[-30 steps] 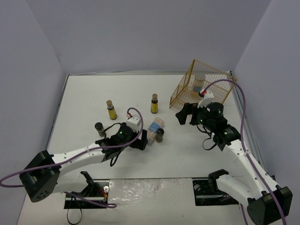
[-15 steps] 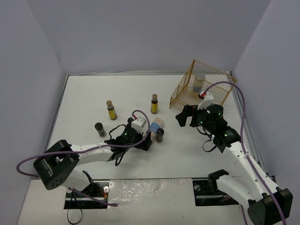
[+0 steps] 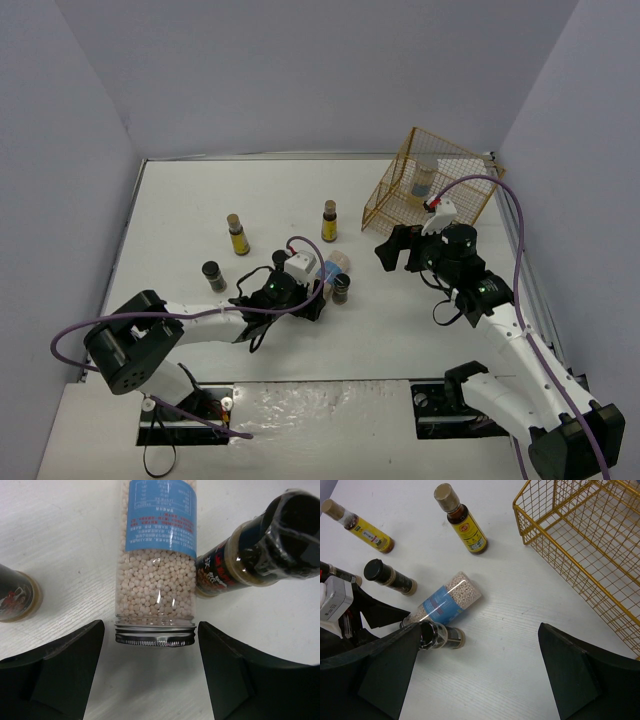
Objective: Organize the condiment bottles
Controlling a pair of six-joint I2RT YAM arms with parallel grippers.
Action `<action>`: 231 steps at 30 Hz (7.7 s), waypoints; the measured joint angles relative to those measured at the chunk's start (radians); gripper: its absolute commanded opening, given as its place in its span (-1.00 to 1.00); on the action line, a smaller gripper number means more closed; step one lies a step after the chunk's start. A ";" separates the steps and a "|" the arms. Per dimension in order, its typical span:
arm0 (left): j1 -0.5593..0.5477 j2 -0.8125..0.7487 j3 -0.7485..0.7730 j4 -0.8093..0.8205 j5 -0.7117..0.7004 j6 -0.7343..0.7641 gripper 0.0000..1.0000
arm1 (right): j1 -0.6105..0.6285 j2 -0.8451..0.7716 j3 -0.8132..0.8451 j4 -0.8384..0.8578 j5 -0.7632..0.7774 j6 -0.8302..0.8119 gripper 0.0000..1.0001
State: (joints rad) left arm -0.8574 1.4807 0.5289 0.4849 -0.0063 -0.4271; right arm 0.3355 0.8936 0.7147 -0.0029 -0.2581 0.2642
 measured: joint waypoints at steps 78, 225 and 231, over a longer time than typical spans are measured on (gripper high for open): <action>0.000 -0.148 0.819 -1.258 -0.133 0.139 0.94 | 0.051 0.024 0.048 -0.005 -0.036 -0.015 1.00; 0.537 -0.728 0.439 -1.107 -0.377 0.155 0.94 | -0.286 0.761 0.734 0.053 0.315 -0.132 0.81; 0.537 -0.728 0.439 -1.107 -0.373 0.155 0.94 | -0.045 0.716 0.734 0.052 0.170 -0.261 0.85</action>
State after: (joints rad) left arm -0.3206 0.7525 0.9680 -0.6220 -0.3793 -0.2726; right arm 0.2907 1.6098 1.4487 0.0496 -0.0882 0.0036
